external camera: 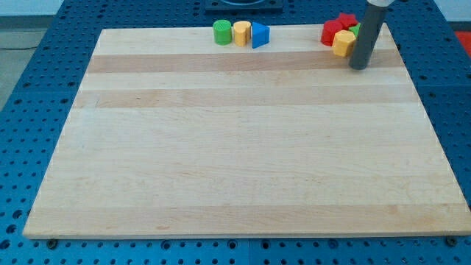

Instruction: Slide the red blocks towards the bottom of the board

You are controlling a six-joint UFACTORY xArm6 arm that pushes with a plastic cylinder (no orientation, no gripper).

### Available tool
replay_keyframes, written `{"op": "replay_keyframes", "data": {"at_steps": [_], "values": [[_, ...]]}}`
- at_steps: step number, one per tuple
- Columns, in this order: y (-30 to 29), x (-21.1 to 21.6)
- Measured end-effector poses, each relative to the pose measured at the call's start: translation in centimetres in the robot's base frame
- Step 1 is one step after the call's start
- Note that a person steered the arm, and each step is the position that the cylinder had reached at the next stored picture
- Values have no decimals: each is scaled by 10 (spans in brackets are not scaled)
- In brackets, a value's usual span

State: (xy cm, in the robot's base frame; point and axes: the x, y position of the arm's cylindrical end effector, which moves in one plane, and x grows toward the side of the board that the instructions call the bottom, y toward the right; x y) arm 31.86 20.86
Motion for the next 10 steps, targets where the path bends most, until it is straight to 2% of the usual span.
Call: {"op": "replay_keyframes", "data": {"at_steps": [1, 2, 3, 4, 5, 7, 9, 10], "values": [[7, 25], [49, 23], [111, -25], [135, -101], [134, -127], [121, -128], [57, -127], [48, -127]]}}
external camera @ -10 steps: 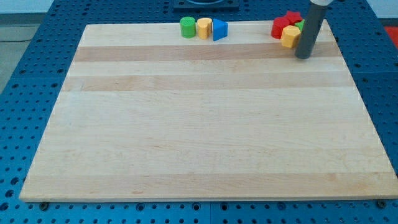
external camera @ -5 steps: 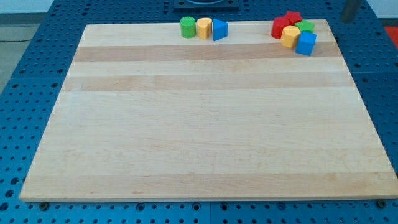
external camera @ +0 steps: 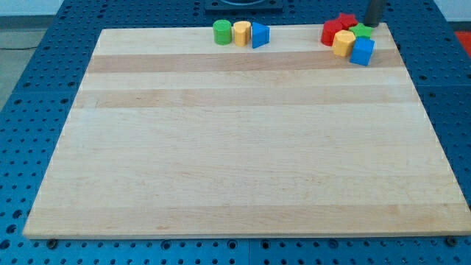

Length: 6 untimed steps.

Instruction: Slide the red blocks towards the bottom of the board

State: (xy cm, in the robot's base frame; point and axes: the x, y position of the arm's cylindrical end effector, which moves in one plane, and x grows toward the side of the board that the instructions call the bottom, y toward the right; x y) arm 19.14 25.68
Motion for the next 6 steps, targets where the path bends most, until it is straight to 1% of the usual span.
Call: {"op": "replay_keyframes", "data": {"at_steps": [2, 5, 6], "values": [[-32, 0], [-103, 16], [-108, 7]]}}
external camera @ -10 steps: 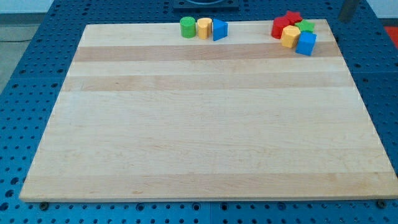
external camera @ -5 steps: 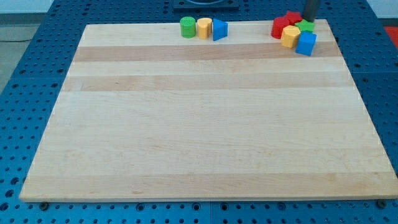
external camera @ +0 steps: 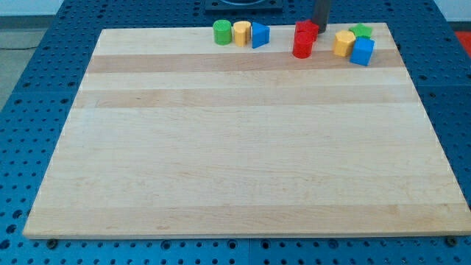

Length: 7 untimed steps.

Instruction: Slide the red blocks towards the bottom of the board

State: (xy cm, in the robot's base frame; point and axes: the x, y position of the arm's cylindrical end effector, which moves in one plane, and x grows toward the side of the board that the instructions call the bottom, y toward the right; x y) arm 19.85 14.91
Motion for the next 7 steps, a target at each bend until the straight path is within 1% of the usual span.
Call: {"op": "replay_keyframes", "data": {"at_steps": [1, 2, 4, 5, 6, 7], "values": [[-12, -4], [-23, 6], [-39, 39], [-44, 26], [-52, 25], [-52, 34]]}}
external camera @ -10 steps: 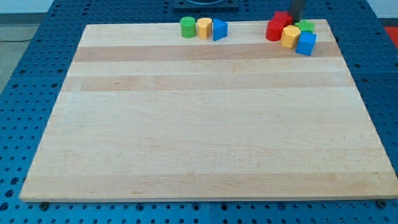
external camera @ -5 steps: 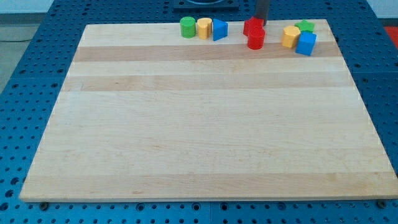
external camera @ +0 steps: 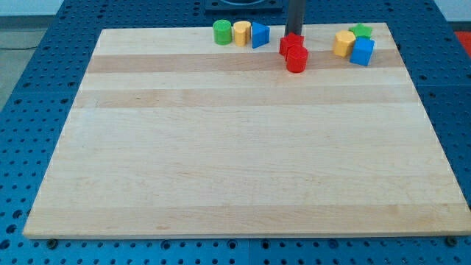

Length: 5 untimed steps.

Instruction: Slide the red blocks towards the bottom of the board

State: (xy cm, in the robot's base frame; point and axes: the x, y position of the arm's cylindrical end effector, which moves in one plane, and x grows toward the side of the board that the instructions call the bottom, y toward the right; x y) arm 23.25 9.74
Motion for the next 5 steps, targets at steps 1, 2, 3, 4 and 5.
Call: {"op": "replay_keyframes", "data": {"at_steps": [1, 2, 3, 4, 5], "values": [[0, 21], [0, 48], [0, 79], [0, 113], [1, 117]]}}
